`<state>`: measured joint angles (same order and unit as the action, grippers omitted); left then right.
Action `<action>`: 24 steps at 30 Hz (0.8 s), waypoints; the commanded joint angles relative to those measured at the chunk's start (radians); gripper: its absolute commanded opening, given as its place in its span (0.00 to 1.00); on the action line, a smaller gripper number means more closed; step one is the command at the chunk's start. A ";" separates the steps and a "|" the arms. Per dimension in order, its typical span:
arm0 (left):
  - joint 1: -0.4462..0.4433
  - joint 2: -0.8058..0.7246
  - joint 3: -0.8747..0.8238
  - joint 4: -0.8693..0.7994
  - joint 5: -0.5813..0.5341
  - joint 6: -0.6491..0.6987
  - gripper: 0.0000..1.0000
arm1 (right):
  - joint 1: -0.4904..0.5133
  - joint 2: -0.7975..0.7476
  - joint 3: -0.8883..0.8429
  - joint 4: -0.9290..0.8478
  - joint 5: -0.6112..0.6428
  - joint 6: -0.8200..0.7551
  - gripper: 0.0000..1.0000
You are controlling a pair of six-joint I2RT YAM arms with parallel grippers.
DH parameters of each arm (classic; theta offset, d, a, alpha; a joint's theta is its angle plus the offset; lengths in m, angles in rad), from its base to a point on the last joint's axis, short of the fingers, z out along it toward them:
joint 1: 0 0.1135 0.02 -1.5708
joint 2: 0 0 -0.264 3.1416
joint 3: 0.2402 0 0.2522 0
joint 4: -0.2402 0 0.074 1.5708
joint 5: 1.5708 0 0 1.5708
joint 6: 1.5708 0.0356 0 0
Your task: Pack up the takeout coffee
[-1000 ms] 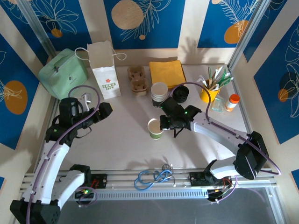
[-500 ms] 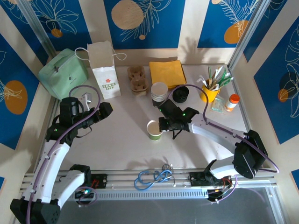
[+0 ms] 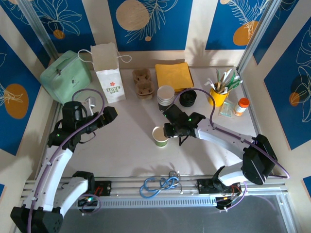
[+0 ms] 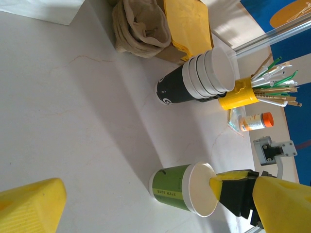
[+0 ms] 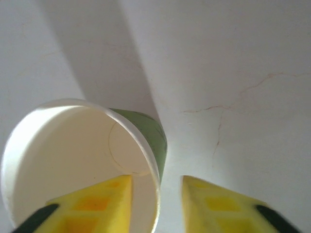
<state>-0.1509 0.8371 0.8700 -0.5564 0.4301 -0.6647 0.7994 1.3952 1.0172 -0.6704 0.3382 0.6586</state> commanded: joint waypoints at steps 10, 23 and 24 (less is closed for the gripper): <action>-0.006 -0.008 0.001 -0.013 -0.001 0.028 0.99 | -0.003 -0.114 0.067 -0.076 0.160 -0.005 0.51; -0.007 -0.012 -0.020 0.054 0.008 -0.004 0.99 | -0.233 -0.027 0.240 -0.067 0.176 -0.024 0.54; -0.006 -0.013 -0.020 0.056 0.007 -0.004 0.99 | -0.256 -0.018 0.249 -0.055 0.169 -0.022 0.54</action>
<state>-0.1509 0.8371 0.8516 -0.5446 0.4297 -0.6582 0.5877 1.3540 1.2327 -0.7422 0.4984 0.6399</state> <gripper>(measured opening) 0.987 0.539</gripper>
